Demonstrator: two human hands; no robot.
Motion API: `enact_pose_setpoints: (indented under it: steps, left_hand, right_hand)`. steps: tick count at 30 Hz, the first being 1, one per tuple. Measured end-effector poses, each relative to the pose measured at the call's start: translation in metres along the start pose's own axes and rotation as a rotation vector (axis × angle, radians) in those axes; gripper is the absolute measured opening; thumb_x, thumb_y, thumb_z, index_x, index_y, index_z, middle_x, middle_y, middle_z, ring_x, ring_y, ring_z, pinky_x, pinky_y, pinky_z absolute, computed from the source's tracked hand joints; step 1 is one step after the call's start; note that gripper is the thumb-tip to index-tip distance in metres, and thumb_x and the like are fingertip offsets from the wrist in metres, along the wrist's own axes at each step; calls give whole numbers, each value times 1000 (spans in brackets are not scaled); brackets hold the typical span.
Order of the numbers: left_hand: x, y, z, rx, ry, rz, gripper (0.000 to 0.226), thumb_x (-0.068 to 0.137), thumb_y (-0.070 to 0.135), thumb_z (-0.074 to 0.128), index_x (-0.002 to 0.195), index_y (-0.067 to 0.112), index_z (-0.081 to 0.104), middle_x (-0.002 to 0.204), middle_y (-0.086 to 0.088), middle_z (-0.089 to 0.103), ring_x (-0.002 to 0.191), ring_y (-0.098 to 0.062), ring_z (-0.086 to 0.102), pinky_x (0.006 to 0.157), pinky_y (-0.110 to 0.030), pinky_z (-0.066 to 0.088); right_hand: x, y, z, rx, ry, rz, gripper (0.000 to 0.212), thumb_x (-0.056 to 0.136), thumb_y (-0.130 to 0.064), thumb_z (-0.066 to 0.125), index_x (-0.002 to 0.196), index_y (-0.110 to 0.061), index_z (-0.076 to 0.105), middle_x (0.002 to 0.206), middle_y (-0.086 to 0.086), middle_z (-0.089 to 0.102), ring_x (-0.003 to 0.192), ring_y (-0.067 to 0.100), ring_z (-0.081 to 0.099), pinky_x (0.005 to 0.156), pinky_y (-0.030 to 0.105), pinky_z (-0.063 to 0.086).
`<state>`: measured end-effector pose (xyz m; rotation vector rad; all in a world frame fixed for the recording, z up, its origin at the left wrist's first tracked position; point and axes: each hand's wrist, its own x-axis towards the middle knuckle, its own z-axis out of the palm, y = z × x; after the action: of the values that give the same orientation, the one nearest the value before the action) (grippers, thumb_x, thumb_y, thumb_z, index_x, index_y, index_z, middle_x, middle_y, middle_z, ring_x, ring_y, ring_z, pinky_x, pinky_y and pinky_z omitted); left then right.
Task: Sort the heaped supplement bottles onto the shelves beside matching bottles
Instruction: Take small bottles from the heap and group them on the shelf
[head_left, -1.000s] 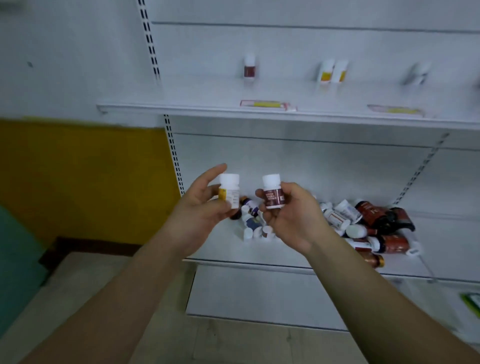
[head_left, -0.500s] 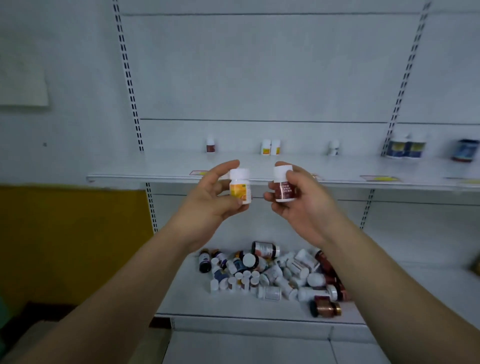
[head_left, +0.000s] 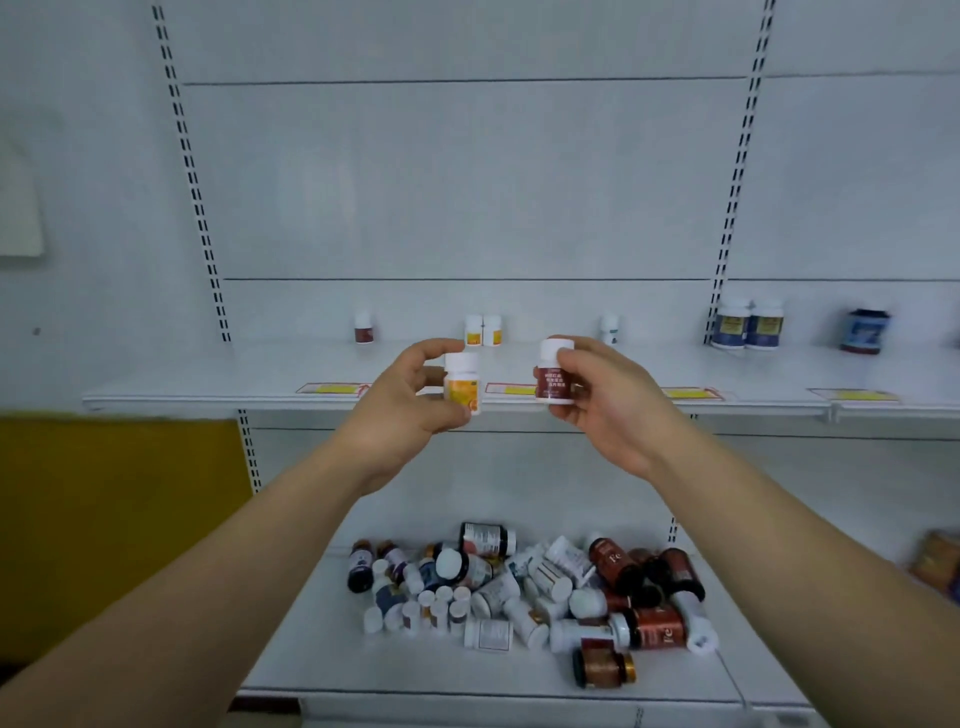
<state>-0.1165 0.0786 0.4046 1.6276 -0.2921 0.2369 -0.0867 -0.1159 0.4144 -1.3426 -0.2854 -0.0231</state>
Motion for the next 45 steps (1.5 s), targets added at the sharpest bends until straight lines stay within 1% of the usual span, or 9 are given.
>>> enact_pose_setpoints:
  steps: [6, 10, 13, 15, 21, 29, 37, 41, 45]
  left_hand:
    - [67, -11, -16, 139, 19, -1, 47, 81, -13, 56, 97, 30, 53, 99, -4, 54, 84, -24, 60, 87, -34, 54]
    - [128, -27, -25, 416, -24, -8, 43, 80, -3, 64, 107, 26, 48, 98, 3, 52, 80, -20, 59, 72, -29, 47]
    - [168, -41, -26, 592, -56, -52, 50, 82, 2, 66, 120, 23, 40, 101, 0, 50, 86, -23, 55, 67, -26, 43]
    - [191, -52, -25, 639, -62, -81, 54, 82, 4, 67, 124, 20, 39, 103, -4, 51, 84, -22, 50, 72, -28, 41]
    - [237, -82, -22, 780, -75, -77, 48, 80, 10, 67, 118, 25, 41, 103, -7, 56, 68, -16, 49, 57, -26, 41]
    - [273, -97, -23, 922, 0, -80, 55, 84, 17, 66, 131, 20, 37, 116, -11, 58, 94, -27, 56, 83, -33, 46]
    - [286, -108, -24, 946, 12, -77, 62, 83, 31, 69, 135, 17, 36, 113, -8, 62, 96, -24, 57, 82, -31, 44]
    - [280, -95, -30, 961, -33, -185, 80, 82, 43, 68, 145, 17, 26, 136, -8, 49, 116, -25, 51, 88, -28, 38]
    - [250, -72, -63, 1116, -128, -264, 64, 87, 51, 57, 141, 22, 38, 145, -2, 41, 129, -21, 42, 100, -27, 32]
  right_hand:
    - [61, 8, -4, -128, 28, 18, 15, 93, -12, 54, 104, -18, 63, 89, 2, 63, 78, 18, 61, 76, 32, 51]
    - [108, 15, -8, -240, 71, 48, 18, 91, -11, 57, 107, -19, 60, 103, 8, 65, 88, 23, 65, 78, 33, 54]
    - [143, 23, -15, -387, 107, 58, 24, 90, -14, 59, 112, -21, 58, 114, 8, 63, 99, 23, 65, 79, 31, 54]
    - [163, 29, -20, -504, 124, 57, 28, 89, -15, 60, 116, -21, 56, 118, 6, 60, 105, 23, 62, 86, 34, 54]
    - [205, 41, -26, -735, 59, 70, 26, 90, -18, 61, 114, -23, 51, 118, 6, 55, 105, 22, 56, 94, 35, 49]
    - [240, 48, -32, -913, -36, 51, 33, 93, -19, 57, 126, -20, 49, 116, 5, 55, 102, 21, 54, 83, 29, 43]
    - [241, 53, -31, -951, -92, 23, 44, 90, -21, 63, 130, -20, 46, 113, 2, 55, 100, 21, 55, 84, 28, 44]
    - [241, 48, -21, -918, -85, -11, 39, 88, -17, 64, 124, -18, 50, 111, 5, 59, 95, 20, 56, 78, 28, 44]
    - [250, 49, 12, -853, -159, -40, 35, 86, -17, 66, 117, -19, 51, 107, 4, 57, 93, 20, 57, 79, 31, 50]
